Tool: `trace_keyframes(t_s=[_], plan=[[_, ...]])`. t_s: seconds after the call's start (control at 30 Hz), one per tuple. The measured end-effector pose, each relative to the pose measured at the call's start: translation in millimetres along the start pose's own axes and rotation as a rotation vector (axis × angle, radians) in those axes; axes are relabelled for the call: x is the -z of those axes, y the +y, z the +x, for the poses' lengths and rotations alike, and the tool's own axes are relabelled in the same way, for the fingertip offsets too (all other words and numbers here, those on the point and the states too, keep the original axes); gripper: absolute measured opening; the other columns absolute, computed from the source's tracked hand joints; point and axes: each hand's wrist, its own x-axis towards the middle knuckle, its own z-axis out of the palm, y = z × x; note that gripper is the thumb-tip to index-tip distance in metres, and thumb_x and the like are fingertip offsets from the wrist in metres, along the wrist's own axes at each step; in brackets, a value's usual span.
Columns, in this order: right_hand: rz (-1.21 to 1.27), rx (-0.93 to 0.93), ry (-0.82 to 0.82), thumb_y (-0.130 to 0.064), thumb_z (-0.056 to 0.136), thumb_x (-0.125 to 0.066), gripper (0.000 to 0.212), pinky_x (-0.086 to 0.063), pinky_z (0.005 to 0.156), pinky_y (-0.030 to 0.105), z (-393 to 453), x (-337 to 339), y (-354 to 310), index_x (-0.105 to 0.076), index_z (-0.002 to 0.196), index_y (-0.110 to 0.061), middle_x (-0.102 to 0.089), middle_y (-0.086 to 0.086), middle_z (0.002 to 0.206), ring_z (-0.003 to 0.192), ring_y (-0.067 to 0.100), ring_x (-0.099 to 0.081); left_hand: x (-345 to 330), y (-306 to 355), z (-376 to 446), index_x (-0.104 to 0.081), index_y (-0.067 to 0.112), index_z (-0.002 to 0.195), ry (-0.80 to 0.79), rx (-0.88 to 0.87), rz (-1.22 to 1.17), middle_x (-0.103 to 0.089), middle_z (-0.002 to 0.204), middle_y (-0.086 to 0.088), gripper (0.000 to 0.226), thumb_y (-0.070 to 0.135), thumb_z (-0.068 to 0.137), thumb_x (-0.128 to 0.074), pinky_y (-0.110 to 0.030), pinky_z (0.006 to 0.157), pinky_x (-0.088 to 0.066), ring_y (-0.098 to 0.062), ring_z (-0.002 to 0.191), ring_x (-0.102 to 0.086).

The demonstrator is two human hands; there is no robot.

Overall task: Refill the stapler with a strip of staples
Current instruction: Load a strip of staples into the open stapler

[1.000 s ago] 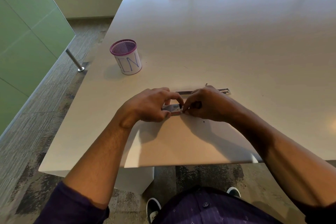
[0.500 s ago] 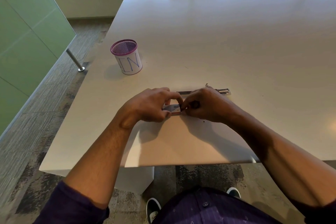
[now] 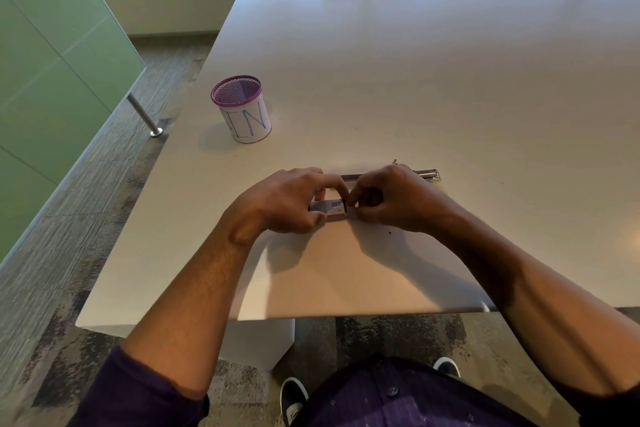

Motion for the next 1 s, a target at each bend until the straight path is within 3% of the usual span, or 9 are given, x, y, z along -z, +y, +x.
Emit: trace_keyframes(t_s=[0.1, 0.17, 0.33, 0.47, 0.7, 0.8, 1.0], plan=[[0.042, -0.045, 0.03, -0.027, 0.081, -0.082, 0.013, -0.058, 0.07, 0.015, -1.0, 4.0, 1.8, -0.076, 0.092, -0.022, -0.073, -0.01, 0.085, 0.075, 0.0, -0.069, -1.0, 1.6, 0.2, -0.054, 0.039, 0.128, -0.003, 0.002, 0.042, -0.052, 0.107, 0.008, 0.05, 0.022, 0.086, -0.075, -0.017, 0.067, -0.043, -0.012, 0.084, -0.055], [0.048, -0.056, 0.017, -0.028, 0.081, -0.082, 0.015, -0.055, 0.069, 0.01, -1.9, 6.2, 2.4, -0.078, 0.094, -0.021, -0.073, -0.011, 0.085, 0.075, -0.002, -0.069, -0.6, 3.5, 1.4, -0.051, 0.04, 0.129, -0.013, 0.001, 0.079, -0.05, 0.109, 0.007, 0.05, 0.023, 0.087, -0.074, -0.017, 0.064, -0.041, -0.012, 0.085, -0.053], [0.096, -0.156, -0.037, -0.026, 0.083, -0.08, 0.021, -0.058, 0.071, 0.015, -3.9, 13.0, 8.4, -0.077, 0.103, -0.019, -0.076, -0.007, 0.095, 0.08, 0.003, -0.072, 0.6, 5.3, 2.9, -0.047, 0.041, 0.131, -0.026, -0.004, 0.095, -0.049, 0.111, 0.005, 0.051, 0.024, 0.089, -0.071, -0.019, 0.067, -0.043, -0.013, 0.089, -0.053], [0.061, -0.142, -0.017, -0.027, 0.085, -0.079, 0.021, -0.055, 0.072, 0.013, -3.6, 9.0, 8.7, -0.079, 0.105, -0.02, -0.076, -0.007, 0.102, 0.089, 0.003, -0.069, 0.0, 4.4, 3.0, -0.045, 0.042, 0.131, -0.022, -0.003, 0.086, -0.051, 0.114, 0.005, 0.053, 0.025, 0.088, -0.072, -0.022, 0.073, -0.048, -0.014, 0.091, -0.055], [0.11, -0.142, 0.008, -0.025, 0.086, -0.079, 0.016, -0.057, 0.074, 0.015, -0.9, 3.6, 3.4, -0.081, 0.101, -0.021, -0.077, -0.007, 0.098, 0.088, 0.004, -0.07, -0.7, 3.5, 1.9, -0.044, 0.041, 0.13, -0.012, 0.001, 0.083, -0.054, 0.117, 0.003, 0.054, 0.025, 0.087, -0.073, -0.022, 0.073, -0.05, -0.014, 0.091, -0.057], [0.135, -0.157, -0.007, -0.025, 0.086, -0.079, 0.015, -0.06, 0.072, 0.02, 0.8, 4.7, 3.2, -0.081, 0.099, -0.019, -0.077, -0.006, 0.094, 0.082, 0.006, -0.072, -0.9, 3.4, 1.9, -0.045, 0.041, 0.129, -0.006, -0.001, 0.068, -0.055, 0.116, 0.003, 0.054, 0.024, 0.086, -0.074, -0.019, 0.069, -0.048, -0.012, 0.087, -0.056], [0.208, -0.225, -0.032, -0.025, 0.086, -0.079, 0.016, -0.054, 0.061, 0.013, 4.1, 4.8, 3.7, -0.081, 0.099, -0.016, -0.076, -0.006, 0.082, 0.067, 0.0, -0.07, -2.1, 1.8, 1.6, -0.043, 0.04, 0.125, 0.005, 0.003, 0.011, -0.057, 0.113, 0.003, 0.056, 0.022, 0.084, -0.076, -0.022, 0.072, -0.054, -0.009, 0.084, -0.058]])
